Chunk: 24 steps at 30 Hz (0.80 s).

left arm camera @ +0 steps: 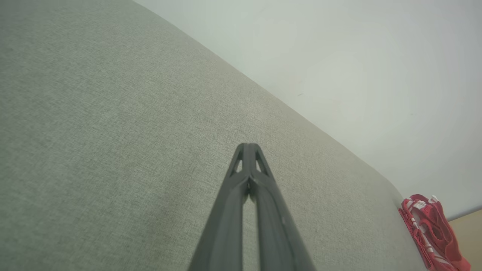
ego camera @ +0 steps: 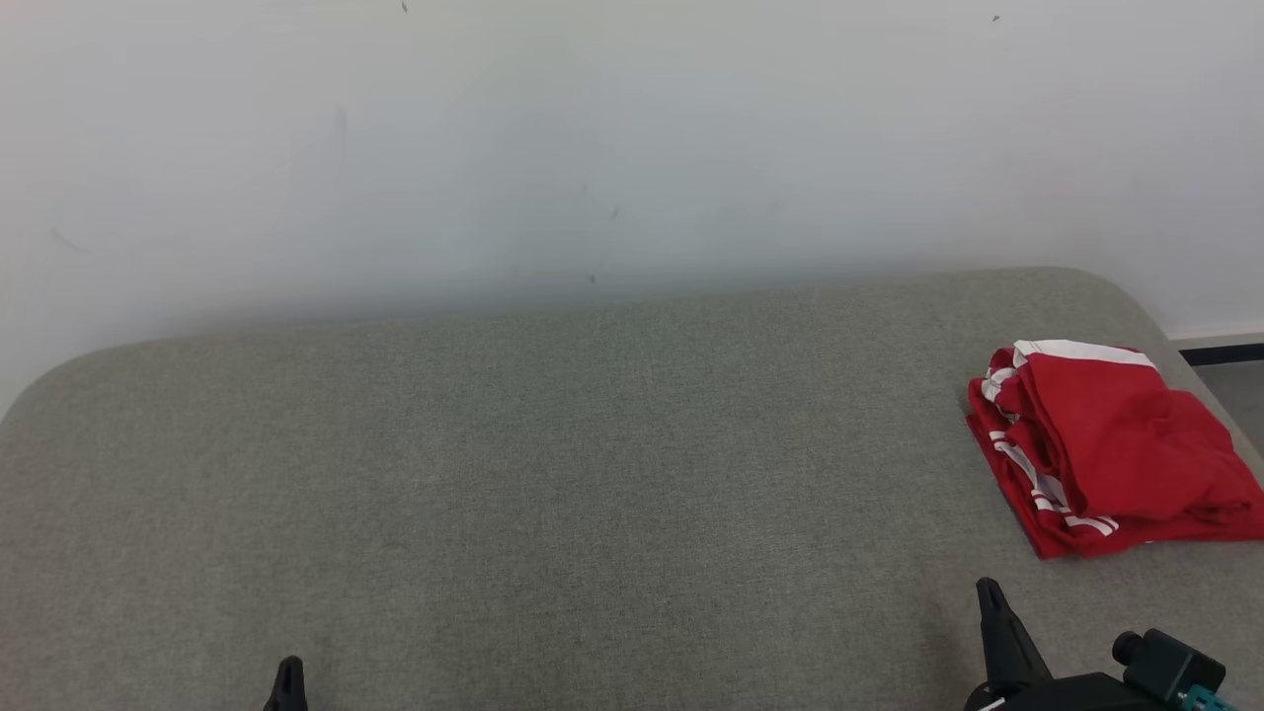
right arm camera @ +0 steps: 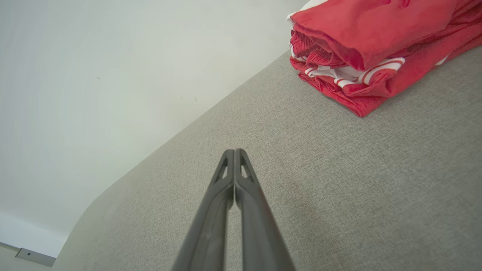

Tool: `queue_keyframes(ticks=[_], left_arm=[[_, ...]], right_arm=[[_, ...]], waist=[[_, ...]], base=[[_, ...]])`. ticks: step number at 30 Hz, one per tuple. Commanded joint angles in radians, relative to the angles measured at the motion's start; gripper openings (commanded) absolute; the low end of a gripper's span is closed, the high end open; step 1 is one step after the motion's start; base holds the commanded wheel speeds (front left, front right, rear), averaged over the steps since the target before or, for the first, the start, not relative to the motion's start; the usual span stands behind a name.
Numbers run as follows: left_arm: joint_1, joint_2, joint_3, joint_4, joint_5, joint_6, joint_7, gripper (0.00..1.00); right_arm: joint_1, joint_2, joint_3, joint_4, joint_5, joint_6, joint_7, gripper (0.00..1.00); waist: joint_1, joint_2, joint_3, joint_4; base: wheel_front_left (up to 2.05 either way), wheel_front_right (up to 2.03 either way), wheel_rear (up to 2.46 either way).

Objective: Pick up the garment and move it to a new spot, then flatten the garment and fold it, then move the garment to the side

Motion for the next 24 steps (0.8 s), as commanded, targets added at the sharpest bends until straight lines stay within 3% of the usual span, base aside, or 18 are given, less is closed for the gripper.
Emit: queue_keyframes(ticks=[1, 24], left_arm=[[-0.028, 0.005, 0.004, -0.011, -0.032, -0.003, 0.006, 0.00], [-0.086, 0.007, 0.018, -0.002, -0.339, -0.026, 0.085, 0.00]], right_arm=[[-0.030, 0.001, -0.008, -0.019, 0.028, -0.001, 0.004, 0.00], [-0.044, 0.015, -0.062, -0.062, 0.311, -0.001, 0.081, 0.00]], waist=[[0.0000, -0.0001, 0.001, 0.000], [0.0000, -0.0001, 0.022, 0.011]], base=[[0.00, 0.00, 0.00], [0.00, 0.00, 0.00]])
